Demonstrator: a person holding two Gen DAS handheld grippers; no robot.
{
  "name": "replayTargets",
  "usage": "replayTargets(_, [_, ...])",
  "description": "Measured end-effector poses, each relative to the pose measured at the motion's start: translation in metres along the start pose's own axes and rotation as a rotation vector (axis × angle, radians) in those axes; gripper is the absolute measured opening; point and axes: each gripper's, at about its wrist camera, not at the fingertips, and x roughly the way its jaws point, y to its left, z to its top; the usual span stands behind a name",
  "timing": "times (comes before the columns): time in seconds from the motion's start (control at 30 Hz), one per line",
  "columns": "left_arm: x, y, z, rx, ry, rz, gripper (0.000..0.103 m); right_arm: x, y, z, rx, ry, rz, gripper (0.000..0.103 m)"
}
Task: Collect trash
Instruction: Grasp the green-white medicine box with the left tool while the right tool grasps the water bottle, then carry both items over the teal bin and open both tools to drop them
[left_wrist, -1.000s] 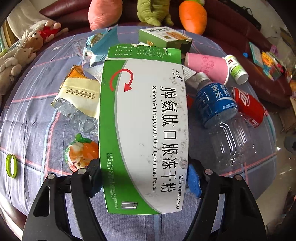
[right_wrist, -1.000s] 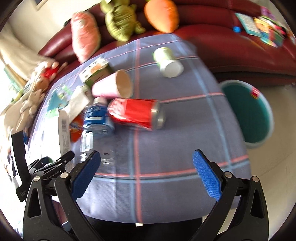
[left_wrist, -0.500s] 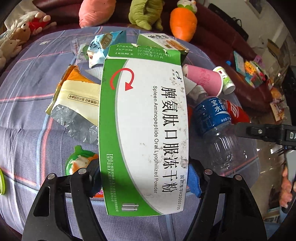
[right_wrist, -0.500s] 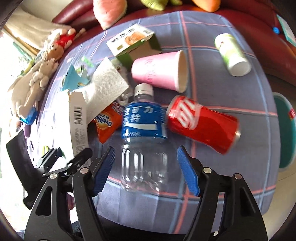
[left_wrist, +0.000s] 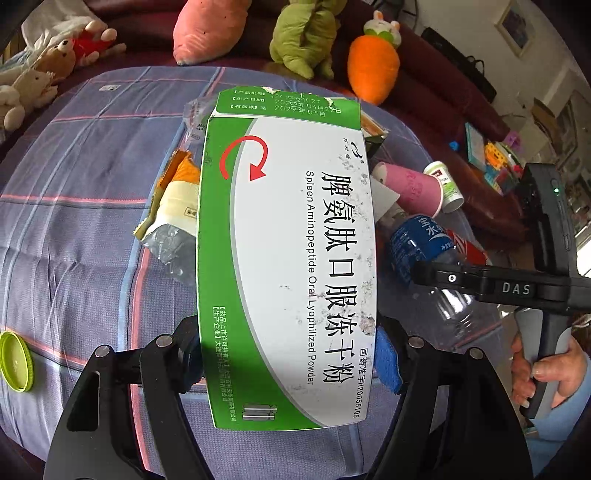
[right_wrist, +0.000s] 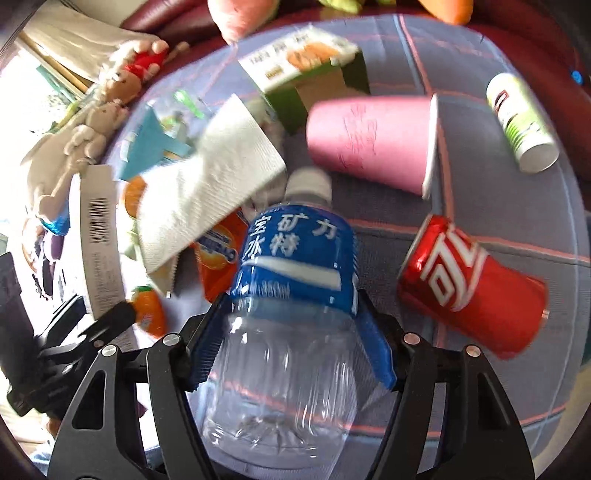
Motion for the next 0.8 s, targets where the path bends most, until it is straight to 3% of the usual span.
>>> replayTargets(0.2, [-0.017, -0.025, 0.01, 0.049, -0.045, -0.006, 0.073, -0.046, -0.007, -0.006, 0.019, -0.09, 0.052, 0.064])
replayTargets(0.4, [-0.015, -0.061, 0.016, 0.109, -0.033, -0.042, 0.073, -0.093, -0.023, -0.007, 0.05, -0.193, 0.081, 0.064])
replayTargets(0.8, [0.028, -0.212, 0.021, 0.377, 0.044, -0.157, 0.073, -0.184, -0.157, -0.065, 0.309, -0.407, 0.018, 0.064])
